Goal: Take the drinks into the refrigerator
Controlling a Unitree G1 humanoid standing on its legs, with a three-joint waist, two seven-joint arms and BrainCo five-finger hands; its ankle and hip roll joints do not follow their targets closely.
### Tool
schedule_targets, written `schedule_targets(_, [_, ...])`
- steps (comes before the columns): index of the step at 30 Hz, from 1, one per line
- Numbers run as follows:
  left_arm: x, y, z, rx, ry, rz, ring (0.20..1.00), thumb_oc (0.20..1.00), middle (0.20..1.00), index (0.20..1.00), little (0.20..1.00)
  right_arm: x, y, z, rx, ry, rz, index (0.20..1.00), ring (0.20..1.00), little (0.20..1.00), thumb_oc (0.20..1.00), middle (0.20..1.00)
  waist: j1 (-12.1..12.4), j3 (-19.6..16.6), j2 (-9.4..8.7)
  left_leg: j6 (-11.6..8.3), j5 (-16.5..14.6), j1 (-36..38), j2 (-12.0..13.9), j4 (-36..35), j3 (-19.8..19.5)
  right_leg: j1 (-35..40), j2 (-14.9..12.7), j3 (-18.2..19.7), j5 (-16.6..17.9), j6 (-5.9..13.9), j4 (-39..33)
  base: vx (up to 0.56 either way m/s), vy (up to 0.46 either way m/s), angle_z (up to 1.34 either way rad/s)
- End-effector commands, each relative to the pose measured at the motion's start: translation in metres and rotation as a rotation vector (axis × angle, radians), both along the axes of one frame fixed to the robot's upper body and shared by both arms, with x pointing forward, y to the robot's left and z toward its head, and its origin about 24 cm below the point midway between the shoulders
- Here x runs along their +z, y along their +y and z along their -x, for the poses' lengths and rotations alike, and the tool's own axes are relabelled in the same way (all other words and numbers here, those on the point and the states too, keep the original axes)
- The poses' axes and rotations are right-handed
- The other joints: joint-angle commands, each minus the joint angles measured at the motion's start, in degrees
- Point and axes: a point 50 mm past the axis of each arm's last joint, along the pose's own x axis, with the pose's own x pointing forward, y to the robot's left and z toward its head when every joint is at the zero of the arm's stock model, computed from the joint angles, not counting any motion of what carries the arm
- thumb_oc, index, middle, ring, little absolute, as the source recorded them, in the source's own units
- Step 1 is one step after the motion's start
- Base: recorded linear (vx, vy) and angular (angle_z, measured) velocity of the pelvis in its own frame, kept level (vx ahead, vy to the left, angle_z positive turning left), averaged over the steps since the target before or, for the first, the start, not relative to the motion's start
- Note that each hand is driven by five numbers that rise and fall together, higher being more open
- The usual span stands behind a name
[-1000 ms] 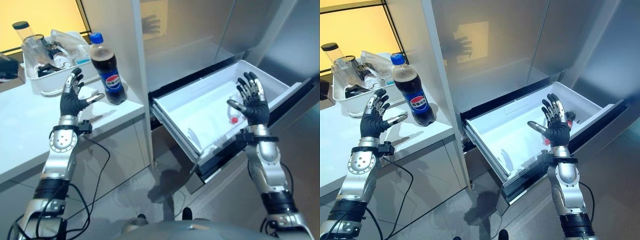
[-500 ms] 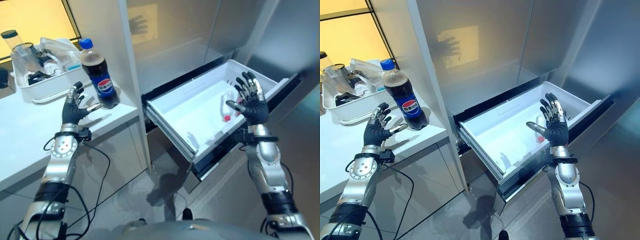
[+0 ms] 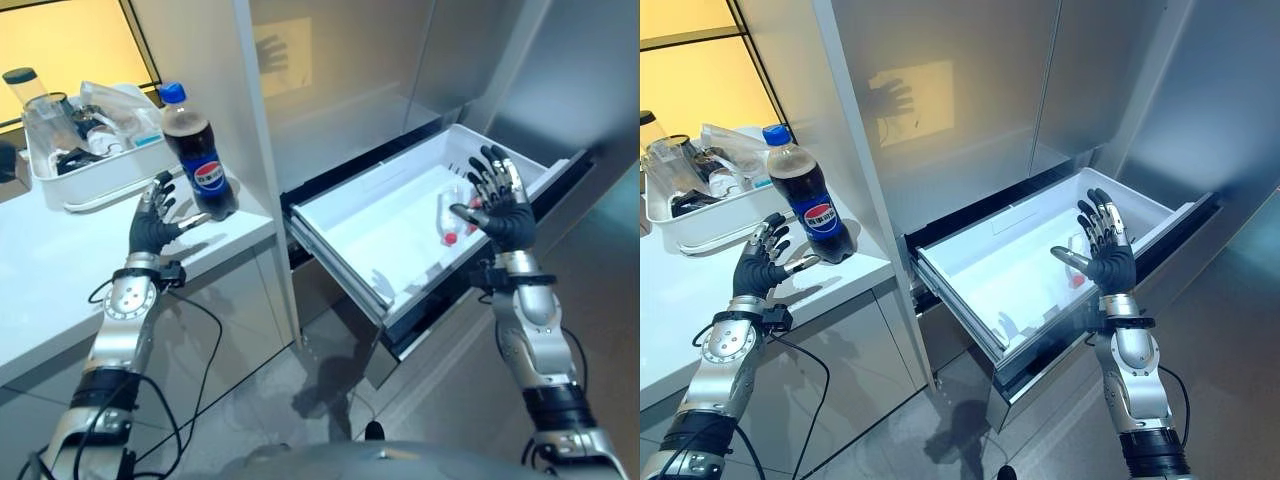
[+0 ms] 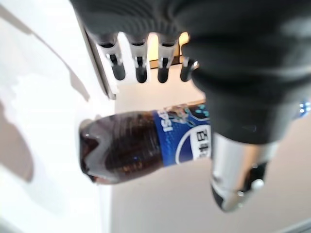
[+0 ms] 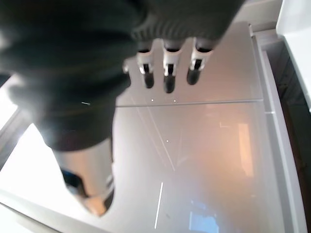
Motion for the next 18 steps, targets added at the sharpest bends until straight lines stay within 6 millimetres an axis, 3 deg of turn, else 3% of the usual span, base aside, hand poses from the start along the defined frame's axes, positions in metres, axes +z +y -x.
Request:
schedule_targets(1, [0.026,-0.014,-0.020,-0.062,-0.103,-0.014,1.000,1.000,1.000,1.000,1.000,0.039,0.000,0.007,0.023,-0.197,-0.014,1.000,1.000,1.000,1.000,1.000,-0.59,0.75,0.11,2.18,-4.43,0.56,-1.57,0.12,-3.98,1.35,-0.84,-2.72,-6.21,2.77,7.19,0.00,0.000,0.00])
schedule_targets(18, [0.048,-0.039,-0.059,-0.102,-0.094,-0.112,1.000,1.000,1.000,1.000,1.000,0.039,0.012,0.005,0.093,-0.188,-0.022,1.000,1.000,1.000,1.000,1.000,-2.21,0.59,0.37,2.13,-4.65,0.98,-1.64,0.12,-3.29,1.41,-0.59,-2.08,-6.12,2.94,7.21,0.00,0.000,0.00])
